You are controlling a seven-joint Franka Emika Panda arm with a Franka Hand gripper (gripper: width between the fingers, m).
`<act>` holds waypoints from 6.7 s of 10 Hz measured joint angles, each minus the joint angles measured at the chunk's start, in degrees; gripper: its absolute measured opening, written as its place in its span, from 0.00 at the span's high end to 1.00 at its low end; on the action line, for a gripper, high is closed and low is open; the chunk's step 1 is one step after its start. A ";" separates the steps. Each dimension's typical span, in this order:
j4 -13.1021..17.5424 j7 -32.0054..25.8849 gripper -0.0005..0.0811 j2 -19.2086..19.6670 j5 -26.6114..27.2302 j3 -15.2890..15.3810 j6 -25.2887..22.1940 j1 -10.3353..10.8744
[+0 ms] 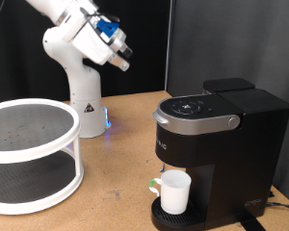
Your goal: Make a cup of coffee with the keurig machine
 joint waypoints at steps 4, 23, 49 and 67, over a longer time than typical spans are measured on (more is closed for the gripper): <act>12.66 9.80 0.01 6.56 -11.36 3.25 -14.59 0.43; 42.77 16.33 0.01 27.90 -24.64 14.05 -20.45 2.50; 34.24 17.12 0.16 30.56 -28.41 18.20 -3.84 3.18; 23.67 15.71 0.99 29.25 -28.66 18.13 8.11 2.30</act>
